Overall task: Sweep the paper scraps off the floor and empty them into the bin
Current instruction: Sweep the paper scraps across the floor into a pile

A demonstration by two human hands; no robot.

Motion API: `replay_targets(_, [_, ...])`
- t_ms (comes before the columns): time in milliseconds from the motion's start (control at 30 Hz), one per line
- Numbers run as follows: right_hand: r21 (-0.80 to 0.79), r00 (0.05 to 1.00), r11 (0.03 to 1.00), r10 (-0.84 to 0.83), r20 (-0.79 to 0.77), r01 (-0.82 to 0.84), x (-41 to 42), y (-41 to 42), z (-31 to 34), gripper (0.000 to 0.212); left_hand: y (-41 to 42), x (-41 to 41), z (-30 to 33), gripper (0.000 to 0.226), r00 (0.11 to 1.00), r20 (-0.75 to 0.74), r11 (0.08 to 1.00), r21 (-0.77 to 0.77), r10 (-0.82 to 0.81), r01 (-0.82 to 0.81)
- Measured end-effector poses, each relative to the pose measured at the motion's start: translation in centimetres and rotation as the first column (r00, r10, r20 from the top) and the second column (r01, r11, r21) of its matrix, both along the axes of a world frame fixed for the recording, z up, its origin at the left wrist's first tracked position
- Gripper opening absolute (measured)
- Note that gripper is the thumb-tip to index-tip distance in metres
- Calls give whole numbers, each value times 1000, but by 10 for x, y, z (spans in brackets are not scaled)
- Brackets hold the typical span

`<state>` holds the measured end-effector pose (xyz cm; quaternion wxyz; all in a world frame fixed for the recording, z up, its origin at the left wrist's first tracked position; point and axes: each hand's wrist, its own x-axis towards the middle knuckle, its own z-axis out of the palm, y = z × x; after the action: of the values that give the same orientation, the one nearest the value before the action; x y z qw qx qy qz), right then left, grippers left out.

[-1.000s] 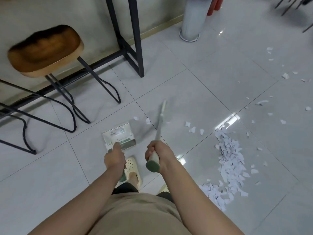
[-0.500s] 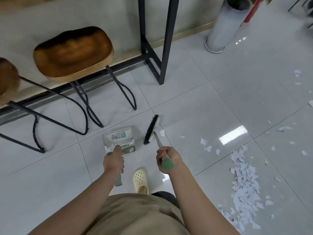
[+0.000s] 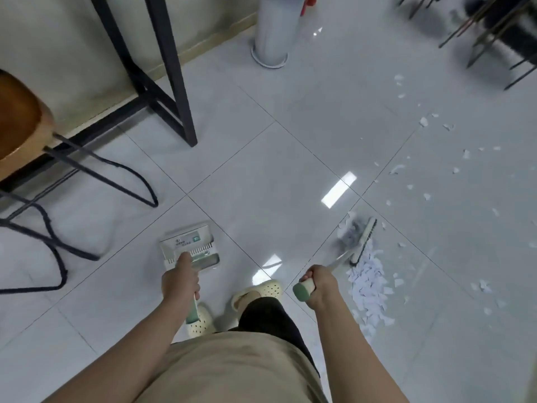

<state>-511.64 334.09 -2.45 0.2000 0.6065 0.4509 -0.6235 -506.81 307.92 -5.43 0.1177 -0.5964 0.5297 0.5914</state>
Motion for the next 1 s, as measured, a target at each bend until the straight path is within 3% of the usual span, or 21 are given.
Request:
replay_targets(133, [-40, 967, 968, -250, -49, 248, -28, 61, 19, 18, 51, -50, 5, 25, 983, -22, 981, 61, -182, 183])
replay_targets(267, [-100, 872, 877, -479, -104, 470, -52, 119, 39, 22, 121, -102, 12, 25, 909, -61, 892, 178, -412, 416])
replay_targets(367, [-102, 796, 802, -597, -101, 589, -48, 155, 41, 22, 175, -131, 17, 28, 811, -69, 778, 244, -581, 579])
replay_targets(533, [-27, 670, 672, -741, -48, 740, -1, 197, 38, 28, 248, -160, 24, 24, 568, -52, 517, 352, -821, 780])
replay_targets(733, [36, 378, 378, -926, -8, 925, 70, 204, 31, 24, 317, -167, 12, 17, 189, -77, 130, 477, -979, 869])
replay_targets(833, [50, 205, 204, -979, -9, 978, 102, 186, 34, 20, 343, -170, 8, 16, -3, -62, -31, 451, -998, 892])
replay_targets(933, [27, -24, -26, -998, -50, 999, 127, 154, 37, 22, 365, -168, 7, 19, -109, -59, -124, 397, -992, 909])
replay_targets(1000, [24, -130, -131, -990, -52, 991, 138, 133, 36, 22, 374, -162, 7, 22, -131, -52, -141, 387, -990, 911])
